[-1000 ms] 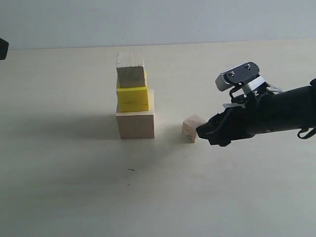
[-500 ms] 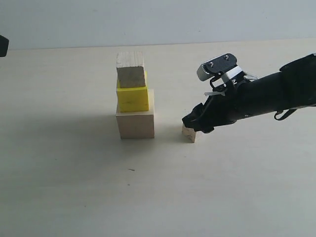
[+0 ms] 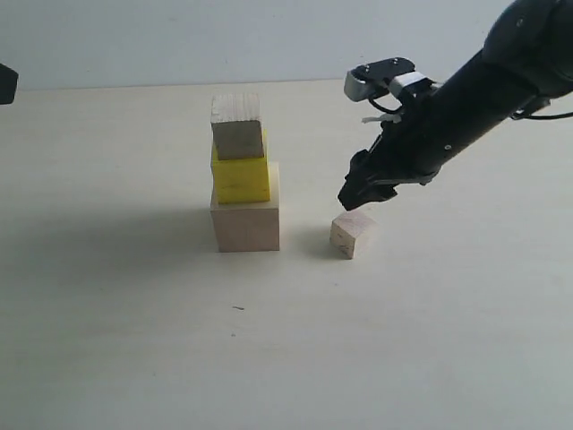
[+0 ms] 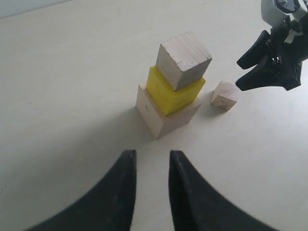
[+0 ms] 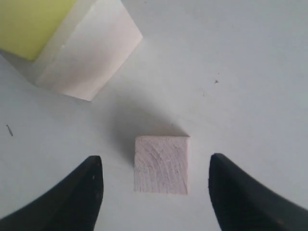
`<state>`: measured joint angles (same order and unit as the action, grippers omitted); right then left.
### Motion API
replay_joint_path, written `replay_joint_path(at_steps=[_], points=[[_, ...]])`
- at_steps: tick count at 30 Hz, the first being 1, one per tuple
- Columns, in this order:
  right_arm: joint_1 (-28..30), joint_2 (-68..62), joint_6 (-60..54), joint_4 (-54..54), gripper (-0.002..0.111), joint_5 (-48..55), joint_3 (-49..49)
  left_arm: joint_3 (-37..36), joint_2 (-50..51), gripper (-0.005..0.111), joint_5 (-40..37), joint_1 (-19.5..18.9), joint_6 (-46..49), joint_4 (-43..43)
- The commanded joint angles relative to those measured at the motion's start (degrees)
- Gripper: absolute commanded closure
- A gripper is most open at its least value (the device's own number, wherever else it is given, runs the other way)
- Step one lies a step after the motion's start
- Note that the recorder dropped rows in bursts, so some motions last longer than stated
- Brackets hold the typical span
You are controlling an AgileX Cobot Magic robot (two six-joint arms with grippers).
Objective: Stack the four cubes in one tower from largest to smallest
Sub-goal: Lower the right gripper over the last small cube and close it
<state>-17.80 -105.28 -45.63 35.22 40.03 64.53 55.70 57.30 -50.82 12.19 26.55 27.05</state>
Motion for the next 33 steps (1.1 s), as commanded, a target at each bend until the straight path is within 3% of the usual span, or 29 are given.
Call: replay_joint_path(at_steps=[1,7,33], points=[[-3.20,-0.30,5.21,-7.66,0.048,2.28,4.71,-0.17,0.05,0.081,0.68,-0.19,0.16,0.54],[-6.22,-4.72,21.82,-23.66,0.048,11.72,15.84,-0.17,0.05,0.081,0.41,-0.19,0.16,0.76],[-9.45,-14.78,21.82,-28.80,0.048,13.86,17.05,-0.17,0.05,0.081,-0.39,-0.19,0.16,1.09]])
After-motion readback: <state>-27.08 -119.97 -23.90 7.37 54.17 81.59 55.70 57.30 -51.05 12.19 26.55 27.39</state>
